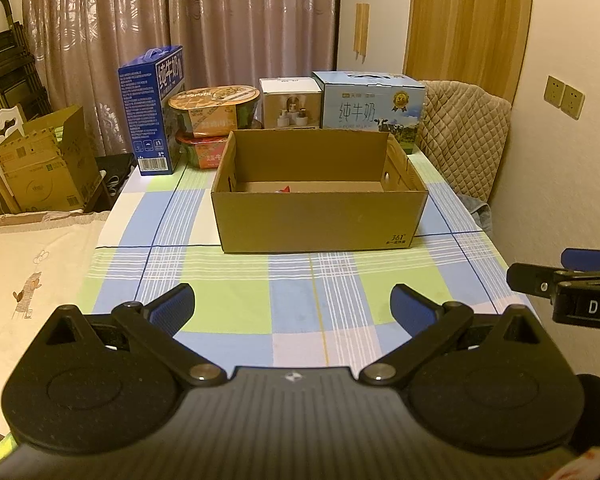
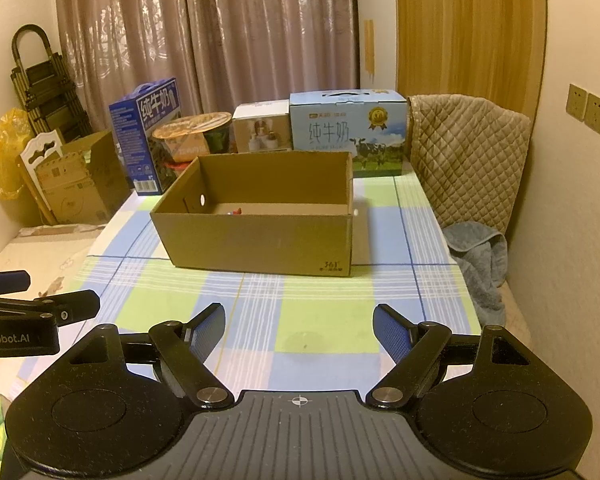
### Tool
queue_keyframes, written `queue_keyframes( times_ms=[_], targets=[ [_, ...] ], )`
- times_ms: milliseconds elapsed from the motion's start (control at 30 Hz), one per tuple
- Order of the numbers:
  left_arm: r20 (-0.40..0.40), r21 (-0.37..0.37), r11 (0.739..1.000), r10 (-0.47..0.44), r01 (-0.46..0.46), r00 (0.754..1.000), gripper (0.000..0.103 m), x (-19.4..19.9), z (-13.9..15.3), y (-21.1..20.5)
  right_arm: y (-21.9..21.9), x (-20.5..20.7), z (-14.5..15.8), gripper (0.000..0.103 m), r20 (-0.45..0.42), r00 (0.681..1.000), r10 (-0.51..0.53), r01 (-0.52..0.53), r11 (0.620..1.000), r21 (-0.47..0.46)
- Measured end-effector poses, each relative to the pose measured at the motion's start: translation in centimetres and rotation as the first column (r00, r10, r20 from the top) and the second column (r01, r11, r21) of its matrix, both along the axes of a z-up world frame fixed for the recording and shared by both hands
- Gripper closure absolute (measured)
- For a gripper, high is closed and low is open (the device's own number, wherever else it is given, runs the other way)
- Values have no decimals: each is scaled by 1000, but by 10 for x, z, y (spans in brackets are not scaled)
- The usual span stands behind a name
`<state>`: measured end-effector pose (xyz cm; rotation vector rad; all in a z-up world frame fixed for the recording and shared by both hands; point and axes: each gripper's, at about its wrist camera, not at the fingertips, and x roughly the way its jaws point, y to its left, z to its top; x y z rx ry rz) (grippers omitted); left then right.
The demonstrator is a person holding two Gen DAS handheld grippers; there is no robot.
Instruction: Organize rigid objects
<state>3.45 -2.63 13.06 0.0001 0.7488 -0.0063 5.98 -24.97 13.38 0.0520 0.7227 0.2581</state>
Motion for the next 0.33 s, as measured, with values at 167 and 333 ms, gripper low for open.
queue_keyframes(
  times_ms=[167,333],
  targets=[
    [5,-2,1000,-3,3,1000,1,0,1,0,1,-1,-1,25,0,1000,1,-1,1000,-1],
    [40,4,1000,-5,5,999,1,-3,4,-1,1,-1,-1,25,1,1000,2,-2,1000,-2]
  ],
)
